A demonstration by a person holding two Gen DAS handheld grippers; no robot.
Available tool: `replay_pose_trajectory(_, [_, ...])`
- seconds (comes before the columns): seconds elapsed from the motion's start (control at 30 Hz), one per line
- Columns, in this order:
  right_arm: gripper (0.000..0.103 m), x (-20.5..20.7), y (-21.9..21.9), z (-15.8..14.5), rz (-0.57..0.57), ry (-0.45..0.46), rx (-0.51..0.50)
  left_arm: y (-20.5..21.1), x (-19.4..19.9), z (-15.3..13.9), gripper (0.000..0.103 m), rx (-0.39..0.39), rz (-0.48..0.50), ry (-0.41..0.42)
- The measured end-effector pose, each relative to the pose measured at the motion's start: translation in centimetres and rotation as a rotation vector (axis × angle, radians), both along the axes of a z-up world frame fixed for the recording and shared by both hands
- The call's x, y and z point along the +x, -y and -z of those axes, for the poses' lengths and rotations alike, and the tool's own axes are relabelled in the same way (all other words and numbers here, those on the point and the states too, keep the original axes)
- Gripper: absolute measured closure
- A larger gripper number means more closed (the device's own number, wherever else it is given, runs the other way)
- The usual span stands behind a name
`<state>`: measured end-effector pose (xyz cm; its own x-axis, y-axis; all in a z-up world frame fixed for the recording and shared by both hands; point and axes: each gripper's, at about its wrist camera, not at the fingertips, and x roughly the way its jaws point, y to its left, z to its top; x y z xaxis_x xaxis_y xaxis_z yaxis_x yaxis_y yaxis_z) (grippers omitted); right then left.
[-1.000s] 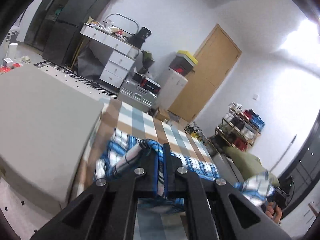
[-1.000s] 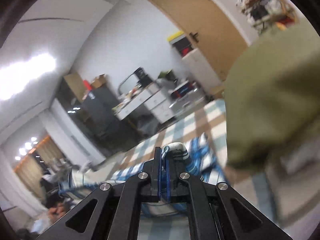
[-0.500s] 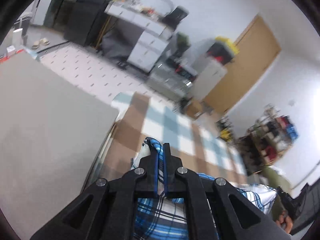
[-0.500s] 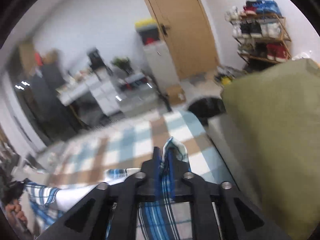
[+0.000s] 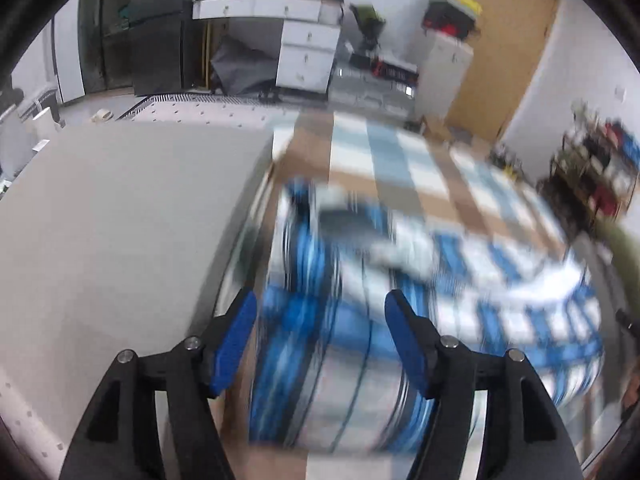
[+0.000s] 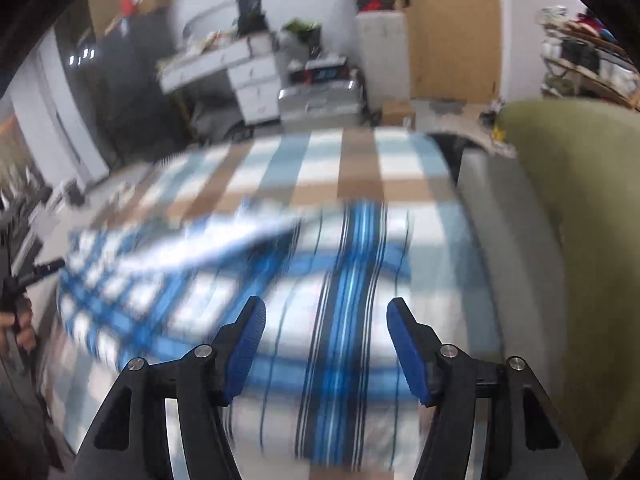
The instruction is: Fold large clothes
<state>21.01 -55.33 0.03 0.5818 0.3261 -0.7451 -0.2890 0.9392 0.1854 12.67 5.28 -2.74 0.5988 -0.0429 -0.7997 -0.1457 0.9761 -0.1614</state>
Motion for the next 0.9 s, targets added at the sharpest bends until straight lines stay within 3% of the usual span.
replay_pose_trajectory(0.13, [0.040,-2.2,0.6,2.6,0.010,-0.106,0.062,0.6,-1.6,2.2,0.039,-0.041,0.047,-0.062])
replay_pose_trajectory(0.33, [0.039,-5.2,-2.1,2.6,-0.112,-0.063,0.090,0.3,-2.2,3.0,0.040,-0.059,0.009,-0.077])
replay_pose_trajectory(0.43, [0.038,-4.8,-3.6,3.4,-0.090,-0.099,0.134,0.8,-2.3,2.9,0.041,-0.015,-0.001,-0.074])
replay_pose_trajectory(0.53, [0.038,-4.4,-5.2,4.6,-0.073,-0.115,0.045,1.6,-2.9,2.7,0.042,0.067,-0.004,-0.068])
replay_pose_trajectory(0.7, [0.038,-5.0,-5.6,3.7,-0.067,-0.072,0.035,3.1,-4.4,1.5,0.042,0.127,-0.018,-0.053])
replay_pose_trajectory(0.9, [0.038,-5.4,-9.4,1.5,-0.146,0.011,0.006,5.8,-5.6,-0.3,0.042,0.110,0.006,0.004])
